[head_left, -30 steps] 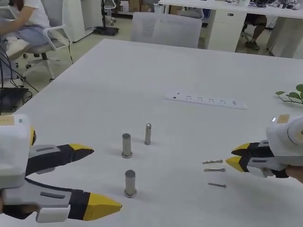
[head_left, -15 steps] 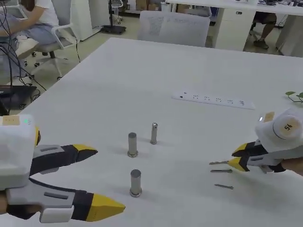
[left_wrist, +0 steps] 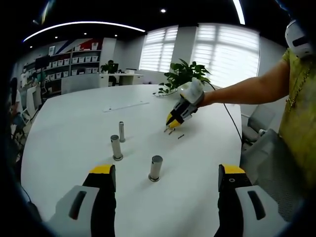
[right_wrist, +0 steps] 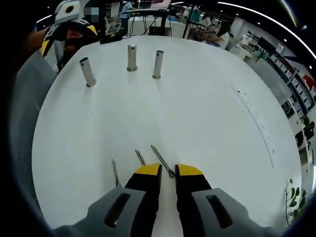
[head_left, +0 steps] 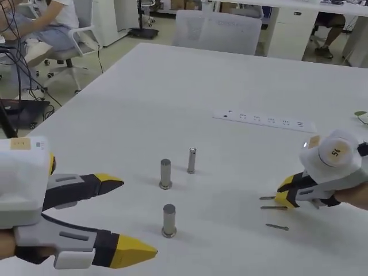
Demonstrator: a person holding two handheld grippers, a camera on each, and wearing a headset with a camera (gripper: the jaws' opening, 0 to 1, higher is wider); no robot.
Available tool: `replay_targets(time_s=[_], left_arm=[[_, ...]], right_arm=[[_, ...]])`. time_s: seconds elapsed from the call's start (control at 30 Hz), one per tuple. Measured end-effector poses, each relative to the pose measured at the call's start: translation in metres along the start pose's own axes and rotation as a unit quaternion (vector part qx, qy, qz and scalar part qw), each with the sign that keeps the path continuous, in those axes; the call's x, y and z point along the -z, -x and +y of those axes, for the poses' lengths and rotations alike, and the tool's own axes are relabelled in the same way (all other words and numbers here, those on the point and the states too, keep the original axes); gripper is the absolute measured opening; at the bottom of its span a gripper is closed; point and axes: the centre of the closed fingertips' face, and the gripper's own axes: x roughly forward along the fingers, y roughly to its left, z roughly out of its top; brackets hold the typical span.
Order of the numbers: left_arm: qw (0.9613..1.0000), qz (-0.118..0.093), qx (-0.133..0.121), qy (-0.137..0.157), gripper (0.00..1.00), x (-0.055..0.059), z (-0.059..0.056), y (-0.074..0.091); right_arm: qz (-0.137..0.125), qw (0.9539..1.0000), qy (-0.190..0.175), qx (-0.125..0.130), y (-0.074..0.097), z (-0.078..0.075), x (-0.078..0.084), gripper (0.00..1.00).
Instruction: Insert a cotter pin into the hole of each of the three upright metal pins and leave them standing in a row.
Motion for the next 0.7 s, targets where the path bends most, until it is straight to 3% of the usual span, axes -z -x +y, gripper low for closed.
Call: replay_targets(time_s=[0.2,0.47,0.7], left_arm=[[1.0,-0.001,0.0,0.002,0.85,0.001,-0.0004,0.0014],[1.0,-0.002,-0.001,0.004,0.85,0.0027,-0.0006,0.0022],[1.0,-0.002,-0.001,0.004,0.85,0.0033,-0.0002,0.0024]], right_arm=[[0.01,0.9999,0.003,-0.007,-0.0017,0.0008,0.001,0.12],[0.021,0.9993,-0.021,-0.022,-0.0022,0.0051,0.0026,0.08],[0.057,0.9976,0.013,-0.036,-0.0026,0.0076,0.0051,0.08]])
